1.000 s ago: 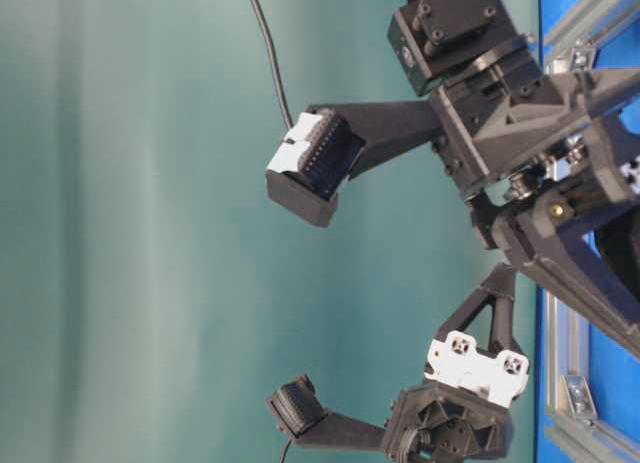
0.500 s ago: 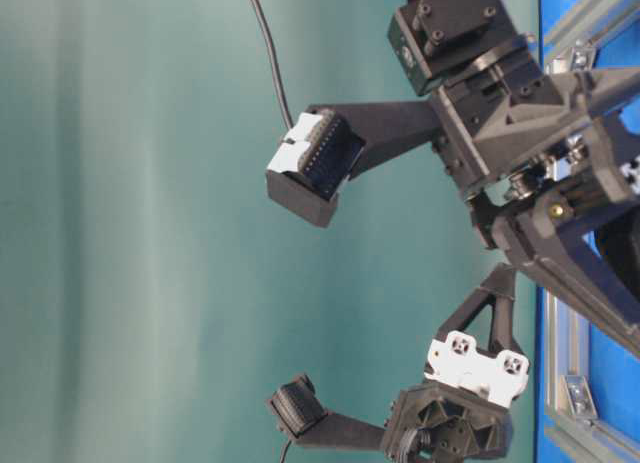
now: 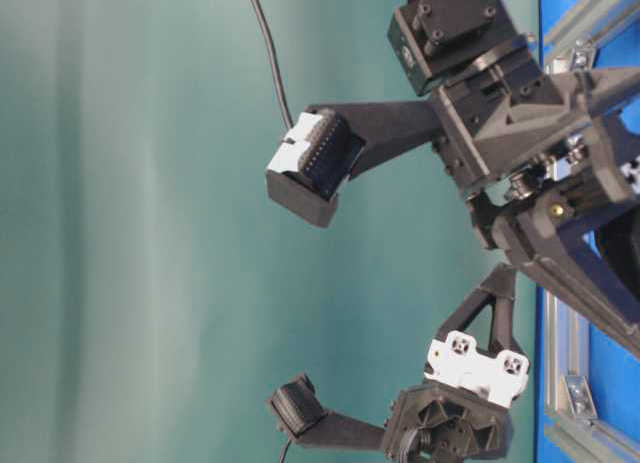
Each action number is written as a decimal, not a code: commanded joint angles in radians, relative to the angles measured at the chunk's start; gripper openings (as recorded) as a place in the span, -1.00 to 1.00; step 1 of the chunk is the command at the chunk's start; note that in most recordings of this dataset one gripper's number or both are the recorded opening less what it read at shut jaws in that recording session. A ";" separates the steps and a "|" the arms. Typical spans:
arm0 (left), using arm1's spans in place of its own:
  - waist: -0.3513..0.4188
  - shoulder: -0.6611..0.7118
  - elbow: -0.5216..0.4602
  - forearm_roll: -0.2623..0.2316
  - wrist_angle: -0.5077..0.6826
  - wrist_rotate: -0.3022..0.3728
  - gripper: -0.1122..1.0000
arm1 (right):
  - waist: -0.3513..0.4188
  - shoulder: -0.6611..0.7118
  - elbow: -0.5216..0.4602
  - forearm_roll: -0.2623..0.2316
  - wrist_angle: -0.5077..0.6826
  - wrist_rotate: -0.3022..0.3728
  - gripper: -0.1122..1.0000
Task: Insert the wire through the string loop located on the left side.
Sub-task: 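Push the USB plug through the white loop with the right gripper, then move the left gripper right toward the plug protruding from the loop, then close the left gripper on the USB plug beyond the loop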
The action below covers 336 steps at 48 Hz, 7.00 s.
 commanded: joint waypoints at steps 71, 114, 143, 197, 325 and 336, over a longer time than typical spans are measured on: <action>-0.008 -0.034 0.002 0.003 -0.006 -0.002 -0.79 | -0.002 0.153 -0.253 0.002 0.031 -0.002 -0.79; -0.002 -0.439 0.446 0.003 -0.003 -0.002 -0.79 | 0.000 0.155 -0.249 0.002 0.031 -0.002 -0.79; -0.124 -0.515 0.485 0.008 0.026 -0.005 -0.79 | -0.002 0.155 -0.250 0.000 0.029 -0.002 -0.79; -0.462 -0.479 0.442 0.006 0.084 -0.015 -0.05 | -0.002 0.153 -0.249 0.000 0.031 -0.002 -0.79; -0.453 -0.270 0.373 0.006 0.121 -0.031 -0.66 | 0.002 0.153 -0.245 -0.008 0.040 -0.002 -0.79; -0.453 -0.273 0.376 0.006 0.123 -0.032 -0.66 | 0.002 0.153 -0.244 0.005 0.041 0.005 -0.24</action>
